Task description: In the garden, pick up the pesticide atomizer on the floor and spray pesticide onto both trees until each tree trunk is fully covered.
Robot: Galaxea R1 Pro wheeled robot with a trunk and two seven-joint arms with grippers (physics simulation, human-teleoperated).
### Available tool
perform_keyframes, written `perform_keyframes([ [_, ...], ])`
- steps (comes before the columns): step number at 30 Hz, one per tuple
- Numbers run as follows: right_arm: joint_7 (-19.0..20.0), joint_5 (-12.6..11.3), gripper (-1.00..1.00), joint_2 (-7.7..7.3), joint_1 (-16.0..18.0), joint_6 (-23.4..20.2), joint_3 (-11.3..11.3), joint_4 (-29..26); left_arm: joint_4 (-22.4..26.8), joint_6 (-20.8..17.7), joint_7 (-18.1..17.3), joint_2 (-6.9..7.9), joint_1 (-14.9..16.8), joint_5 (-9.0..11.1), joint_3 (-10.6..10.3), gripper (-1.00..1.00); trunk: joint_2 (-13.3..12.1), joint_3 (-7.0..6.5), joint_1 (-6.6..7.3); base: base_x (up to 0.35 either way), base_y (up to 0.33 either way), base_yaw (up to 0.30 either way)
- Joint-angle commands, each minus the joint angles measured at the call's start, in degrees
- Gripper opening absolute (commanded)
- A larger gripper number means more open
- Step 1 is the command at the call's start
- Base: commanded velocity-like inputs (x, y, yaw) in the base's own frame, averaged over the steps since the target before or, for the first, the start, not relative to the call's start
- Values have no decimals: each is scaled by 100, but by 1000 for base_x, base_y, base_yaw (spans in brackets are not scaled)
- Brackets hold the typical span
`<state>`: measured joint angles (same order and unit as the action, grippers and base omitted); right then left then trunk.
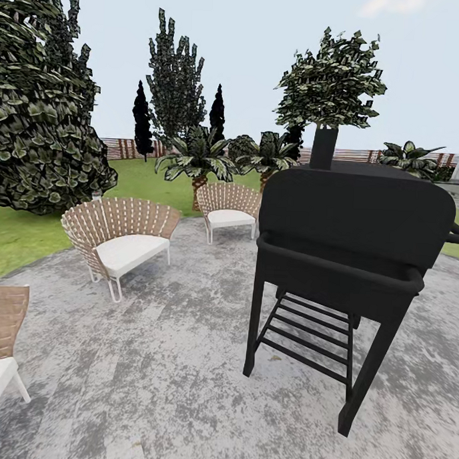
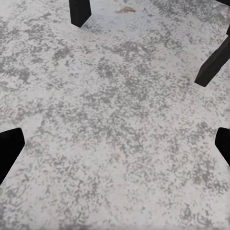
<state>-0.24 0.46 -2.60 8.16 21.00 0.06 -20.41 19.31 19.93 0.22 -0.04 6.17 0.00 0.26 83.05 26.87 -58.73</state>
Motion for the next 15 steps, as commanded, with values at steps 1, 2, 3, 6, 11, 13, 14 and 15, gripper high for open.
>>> perform_keyframes([
  [1,-2,5,100,-3,4,18,0,2,-12,19,0,0,-3,-6,5,100,3,6,0,0,-11,0],
  [2,-2,6,100,-5,6,18,1,5,-26,19,-2,2,-11,-25,5,100,3,6,0,0,-88,0],
  [3,-2,6,100,-5,6,18,2,7,-29,19,-3,0,-13,-30,4,100,3,6,0,0,-116,0],
  [6,-2,6,100,-4,8,18,1,10,-38,27,-4,-2,-22,-52,2,100,3,6,0,0,-181,0],
  [11,-6,7,100,-7,3,25,-27,11,-41,37,-4,2,-34,-51,1,100,3,6,0,0,-252,0],
  [13,-8,7,100,-8,5,27,-31,7,-41,37,-4,7,-36,-38,8,100,3,6,0,0,-265,0],
  [14,-9,7,100,-10,4,27,-32,5,-41,37,-4,6,-36,-37,8,100,3,6,0,0,-266,0],
  [15,-8,7,100,-11,2,29,-33,1,-41,37,-4,5,-37,-36,9,100,3,6,0,0,-267,0],
])
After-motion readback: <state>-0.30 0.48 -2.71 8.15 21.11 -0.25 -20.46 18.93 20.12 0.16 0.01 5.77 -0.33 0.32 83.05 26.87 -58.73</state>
